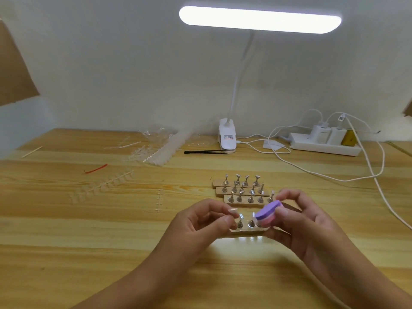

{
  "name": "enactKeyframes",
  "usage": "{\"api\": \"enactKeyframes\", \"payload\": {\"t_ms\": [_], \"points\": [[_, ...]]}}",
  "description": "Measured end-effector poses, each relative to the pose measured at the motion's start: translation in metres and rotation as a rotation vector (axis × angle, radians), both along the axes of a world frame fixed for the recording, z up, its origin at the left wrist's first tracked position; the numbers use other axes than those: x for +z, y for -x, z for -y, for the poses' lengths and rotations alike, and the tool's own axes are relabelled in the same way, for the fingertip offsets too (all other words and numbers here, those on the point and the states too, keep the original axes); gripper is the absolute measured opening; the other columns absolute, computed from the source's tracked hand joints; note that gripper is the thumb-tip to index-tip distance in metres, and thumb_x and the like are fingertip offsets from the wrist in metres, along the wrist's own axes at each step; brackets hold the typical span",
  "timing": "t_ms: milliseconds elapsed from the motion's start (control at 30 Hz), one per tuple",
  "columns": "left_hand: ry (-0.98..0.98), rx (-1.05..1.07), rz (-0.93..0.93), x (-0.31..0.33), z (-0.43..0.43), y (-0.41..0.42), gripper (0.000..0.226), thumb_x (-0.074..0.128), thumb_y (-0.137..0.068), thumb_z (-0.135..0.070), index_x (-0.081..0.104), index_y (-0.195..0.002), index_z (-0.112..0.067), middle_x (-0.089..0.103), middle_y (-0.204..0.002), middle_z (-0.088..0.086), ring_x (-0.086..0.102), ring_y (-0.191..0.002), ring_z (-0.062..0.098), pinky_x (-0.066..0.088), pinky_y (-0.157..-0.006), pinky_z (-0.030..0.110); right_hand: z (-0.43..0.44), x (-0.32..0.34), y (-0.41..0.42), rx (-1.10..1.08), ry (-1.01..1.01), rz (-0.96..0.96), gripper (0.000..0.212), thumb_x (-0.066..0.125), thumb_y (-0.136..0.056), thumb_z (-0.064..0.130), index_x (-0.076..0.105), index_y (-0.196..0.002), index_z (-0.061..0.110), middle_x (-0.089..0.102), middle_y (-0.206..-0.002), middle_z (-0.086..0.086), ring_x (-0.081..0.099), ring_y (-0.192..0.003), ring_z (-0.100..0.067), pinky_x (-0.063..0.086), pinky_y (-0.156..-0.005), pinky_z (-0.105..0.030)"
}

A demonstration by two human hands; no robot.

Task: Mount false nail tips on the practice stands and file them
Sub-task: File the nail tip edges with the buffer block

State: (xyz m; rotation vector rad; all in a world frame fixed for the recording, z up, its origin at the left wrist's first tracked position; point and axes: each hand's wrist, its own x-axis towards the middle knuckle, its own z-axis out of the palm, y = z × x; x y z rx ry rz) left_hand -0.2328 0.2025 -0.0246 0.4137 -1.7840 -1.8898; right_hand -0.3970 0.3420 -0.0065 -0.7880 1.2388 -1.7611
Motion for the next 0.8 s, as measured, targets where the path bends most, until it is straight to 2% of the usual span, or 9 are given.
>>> {"api": "enactKeyframes", "payload": {"t_ms": [67, 133, 267, 333, 433, 567, 633, 700, 800], "points": [[-0.008, -0.017, -0.004, 0.001, -0.001, -0.001, 0.008, 0.076, -0.079, -0.034, 0.076, -0.086, -0.029, 0.075, -0.084, 0.0, 0.069, -0.078, 0.005, 0.049, -0.071, 0.01, -0.001, -0.001, 0.002, -0.019, 0.029, 0.022, 0.031, 0.079, -0.059, 0.028, 0.071, -0.089, 0.027, 0.069, -0.077, -0.011, 0.066, -0.066, -0.018, 0.056, -0.061, -0.026], [-0.008, -0.014, 0.007, 0.001, -0.001, -0.001, 0.013, 0.076, -0.078, -0.035, 0.077, -0.088, -0.028, 0.075, -0.085, 0.0, 0.07, -0.08, 0.006, 0.05, -0.076, 0.013, -0.001, -0.001, 0.003, -0.001, 0.035, 0.019, 0.024, 0.081, -0.061, 0.026, 0.069, -0.082, 0.022, 0.068, -0.077, -0.008, 0.062, -0.066, -0.016, 0.056, -0.061, -0.025], [-0.005, -0.071, 0.032, 0.004, -0.003, -0.003, 0.02, 0.073, -0.08, -0.034, 0.077, -0.097, -0.025, 0.076, -0.095, 0.0, 0.071, -0.092, 0.01, 0.05, -0.082, 0.015, -0.002, -0.001, -0.001, -0.007, -0.016, -0.013, 0.048, 0.097, -0.037, 0.037, 0.065, -0.068, 0.02, 0.064, -0.08, -0.009, 0.065, -0.07, -0.016, 0.056, -0.063, -0.025], [0.009, -0.079, 0.038, 0.006, -0.004, -0.004, 0.028, 0.073, -0.079, -0.043, 0.077, -0.098, -0.023, 0.076, -0.093, 0.0, 0.07, -0.091, 0.008, 0.05, -0.081, 0.013, -0.002, -0.001, -0.003, 0.02, -0.019, -0.003, 0.034, 0.089, -0.052, 0.024, 0.073, -0.081, 0.021, 0.067, -0.087, -0.011, 0.067, -0.074, -0.016, 0.056, -0.064, -0.024], [0.004, -0.05, 0.048, 0.008, -0.004, -0.003, 0.024, 0.076, -0.079, -0.041, 0.077, -0.093, -0.022, 0.076, -0.093, 0.002, 0.071, -0.093, 0.011, 0.05, -0.082, 0.014, -0.004, 0.0, -0.006, 0.062, -0.022, -0.019, 0.037, 0.074, -0.077, 0.013, 0.073, -0.112, 0.026, 0.069, -0.095, -0.01, 0.069, -0.082, -0.018, 0.057, -0.069, -0.023], [-0.023, -0.046, 0.061, 0.006, -0.004, -0.002, 0.025, 0.075, -0.077, -0.033, 0.076, -0.101, -0.029, 0.075, -0.102, 0.001, 0.071, -0.1, 0.014, 0.051, -0.084, 0.016, -0.006, 0.004, -0.012, 0.06, -0.026, -0.049, 0.035, 0.071, -0.071, 0.016, 0.075, -0.106, 0.02, 0.071, -0.097, -0.015, 0.073, -0.085, -0.027, 0.059, -0.068, -0.028], [-0.049, -0.05, 0.064, 0.006, -0.004, -0.002, 0.029, 0.076, -0.075, -0.031, 0.075, -0.104, -0.029, 0.076, -0.103, 0.0, 0.071, -0.1, 0.013, 0.051, -0.083, 0.014, -0.007, 0.003, -0.015, 0.046, -0.038, -0.152, 0.036, 0.085, -0.066, 0.022, 0.074, -0.1, 0.022, 0.072, -0.095, -0.013, 0.073, -0.086, -0.026, 0.059, -0.072, -0.03], [-0.047, -0.077, 0.076, 0.007, -0.004, -0.002, 0.029, 0.078, -0.076, -0.033, 0.076, -0.104, -0.025, 0.076, -0.105, 0.001, 0.071, -0.102, 0.013, 0.05, -0.083, 0.013, -0.008, 0.002, -0.019, 0.017, -0.051, -0.318, 0.037, 0.084, -0.064, 0.035, 0.072, -0.098, 0.029, 0.074, -0.095, -0.008, 0.072, -0.088, -0.021, 0.058, -0.079, -0.028], [-0.029, -0.082, 0.097, 0.006, -0.005, -0.003, 0.026, 0.08, -0.076, -0.034, 0.075, -0.101, -0.029, 0.075, -0.105, 0.001, 0.07, -0.102, 0.013, 0.051, -0.085, 0.015, -0.009, 0.001, -0.021, -0.039, -0.009, -0.387, 0.032, 0.081, -0.068, 0.032, 0.072, -0.099, 0.03, 0.074, -0.093, -0.004, 0.071, -0.087, -0.017, 0.056, -0.079, -0.023]]}}
